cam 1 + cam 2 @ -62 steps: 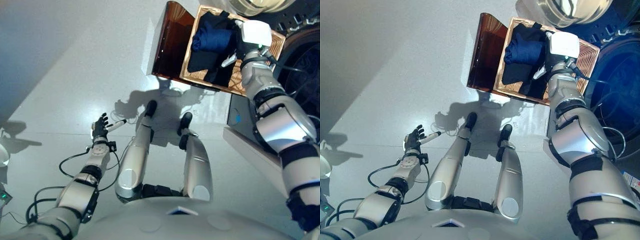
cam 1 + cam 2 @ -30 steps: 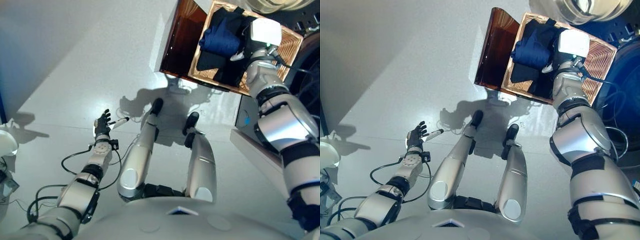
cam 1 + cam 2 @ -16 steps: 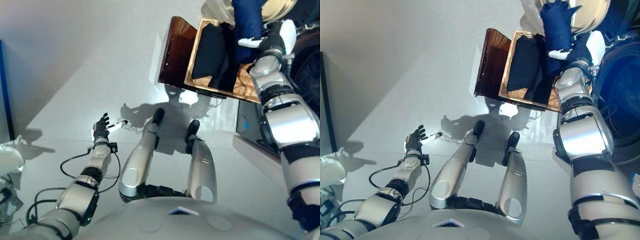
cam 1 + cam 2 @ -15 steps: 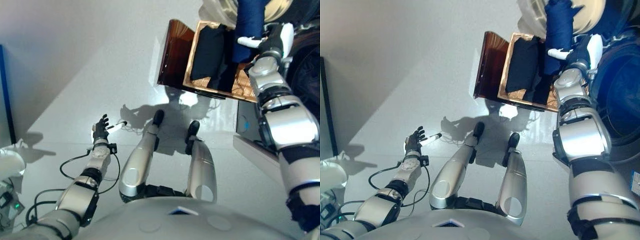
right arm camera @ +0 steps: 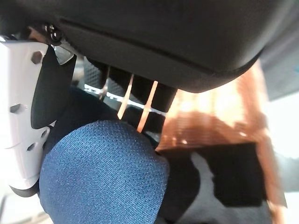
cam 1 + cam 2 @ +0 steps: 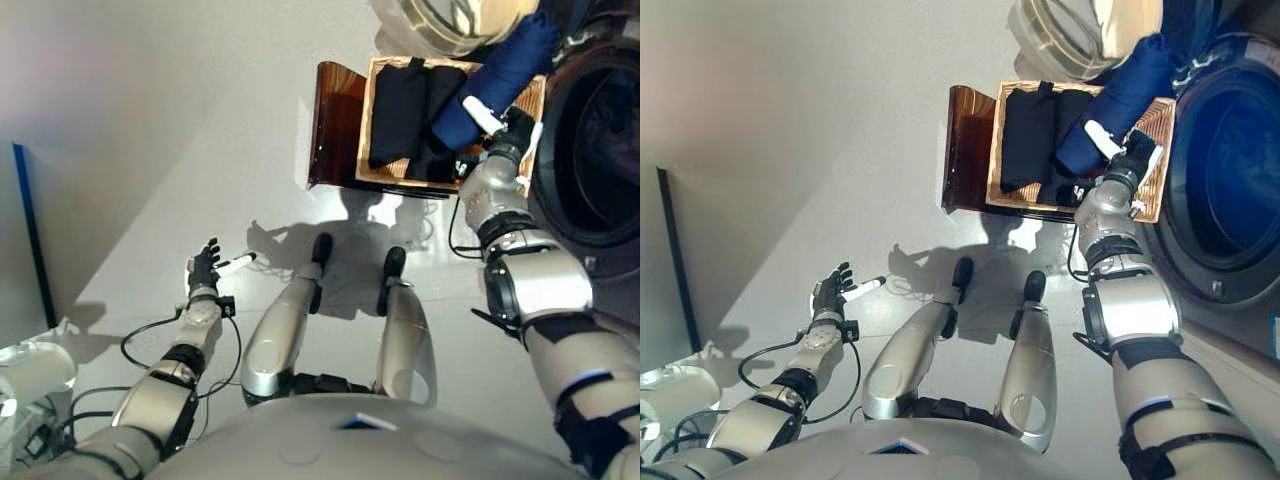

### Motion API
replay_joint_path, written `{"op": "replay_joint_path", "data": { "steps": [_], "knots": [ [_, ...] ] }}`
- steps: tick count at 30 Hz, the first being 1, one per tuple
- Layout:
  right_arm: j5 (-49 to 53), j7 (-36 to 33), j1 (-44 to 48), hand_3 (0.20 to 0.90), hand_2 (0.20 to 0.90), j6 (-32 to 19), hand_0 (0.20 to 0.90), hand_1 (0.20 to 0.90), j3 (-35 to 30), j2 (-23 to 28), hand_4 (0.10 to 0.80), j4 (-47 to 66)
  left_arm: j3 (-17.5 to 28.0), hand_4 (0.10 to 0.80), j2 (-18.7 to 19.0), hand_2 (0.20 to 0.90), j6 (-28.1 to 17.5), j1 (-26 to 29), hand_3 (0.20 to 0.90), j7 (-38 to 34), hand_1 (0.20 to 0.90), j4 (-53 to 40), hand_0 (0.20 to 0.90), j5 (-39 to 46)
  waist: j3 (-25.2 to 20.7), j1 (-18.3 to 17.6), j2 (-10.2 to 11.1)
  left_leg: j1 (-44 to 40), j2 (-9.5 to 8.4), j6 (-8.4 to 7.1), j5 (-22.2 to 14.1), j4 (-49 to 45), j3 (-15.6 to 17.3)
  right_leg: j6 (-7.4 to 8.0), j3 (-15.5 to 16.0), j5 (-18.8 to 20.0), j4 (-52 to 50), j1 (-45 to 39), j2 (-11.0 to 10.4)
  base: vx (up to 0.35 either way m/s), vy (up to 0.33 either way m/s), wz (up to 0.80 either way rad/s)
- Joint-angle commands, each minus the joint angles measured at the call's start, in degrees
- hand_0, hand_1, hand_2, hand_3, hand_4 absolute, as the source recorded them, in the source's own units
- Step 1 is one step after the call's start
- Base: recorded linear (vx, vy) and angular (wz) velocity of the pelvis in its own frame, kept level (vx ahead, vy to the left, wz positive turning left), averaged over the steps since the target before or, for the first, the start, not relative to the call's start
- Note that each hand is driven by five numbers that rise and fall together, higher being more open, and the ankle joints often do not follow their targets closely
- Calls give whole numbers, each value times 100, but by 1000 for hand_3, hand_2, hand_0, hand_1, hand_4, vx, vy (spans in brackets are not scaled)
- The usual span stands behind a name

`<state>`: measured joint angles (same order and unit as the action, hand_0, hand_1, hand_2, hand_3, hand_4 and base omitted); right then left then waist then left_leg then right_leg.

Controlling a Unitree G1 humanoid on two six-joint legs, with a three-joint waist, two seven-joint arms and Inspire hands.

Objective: Pick up the clothes and place them into the washing machine

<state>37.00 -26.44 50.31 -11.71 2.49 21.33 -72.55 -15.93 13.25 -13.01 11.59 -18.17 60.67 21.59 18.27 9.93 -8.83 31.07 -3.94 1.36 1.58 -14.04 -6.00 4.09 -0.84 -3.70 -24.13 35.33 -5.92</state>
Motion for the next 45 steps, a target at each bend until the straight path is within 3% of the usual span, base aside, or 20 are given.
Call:
{"op": "replay_joint_path", "data": {
  "steps": [1,10,23,30,33,35,45],
  "knots": [
    [278,-199,95,200,200,-927,200,200,-108,132,300,729,117,800,132,900,-198,-54,900,-250,900,126,900,-89,-173,-61,-77,367,-136,-274,-459,-675,111,-9,-66,-69,107,-151,142,-43,5,-5],
    [1090,-867,20,200,200,-1932,200,200,-1058,-226,300,1343,56,800,44,900,-234,-88,900,-433,900,-37,900,-15,-59,-164,-221,1091,-19,-281,-934,-1790,214,-36,-72,-351,-659,492,245,-31,-7,-1],
    [1115,-1385,13,200,200,-2191,200,200,-1538,-50,300,1477,57,800,-153,900,-238,-138,900,-466,900,134,900,20,-44,-297,-454,1157,21,-188,-1126,-1974,419,-68,-308,-435,-869,716,330,7,26,-15],
    [1008,-1592,292,200,200,-2191,200,200,-1726,720,300,1513,85,800,-222,900,-282,-264,900,-389,900,186,900,51,-203,-270,-661,966,-9,-169,-1063,-1639,549,-59,-436,-413,-661,629,331,44,34,-10],
    [826,-1690,576,200,200,-2042,200,200,-1645,1349,300,1399,104,800,-213,900,-318,-305,900,-336,900,173,900,75,-254,-235,-757,896,-42,-179,-1012,-1498,582,-42,-498,-392,-568,603,314,35,32,-6],
    [808,-1666,951,200,200,-1901,200,200,-1468,1977,300,1227,93,800,-190,900,-340,-336,900,-301,900,151,900,74,-321,-188,-833,824,-60,-197,-946,-1309,623,-19,-541,-363,-477,597,296,32,10,-14],
    [617,-1692,2133,200,200,-1620,200,200,-536,3384,300,934,45,800,-176,900,-379,-469,900,-147,900,18,900,169,-431,-106,-1000,581,-127,-327,-660,-673,631,-14,-605,-264,-157,538,221,36,-9,-1]
  ]
}}
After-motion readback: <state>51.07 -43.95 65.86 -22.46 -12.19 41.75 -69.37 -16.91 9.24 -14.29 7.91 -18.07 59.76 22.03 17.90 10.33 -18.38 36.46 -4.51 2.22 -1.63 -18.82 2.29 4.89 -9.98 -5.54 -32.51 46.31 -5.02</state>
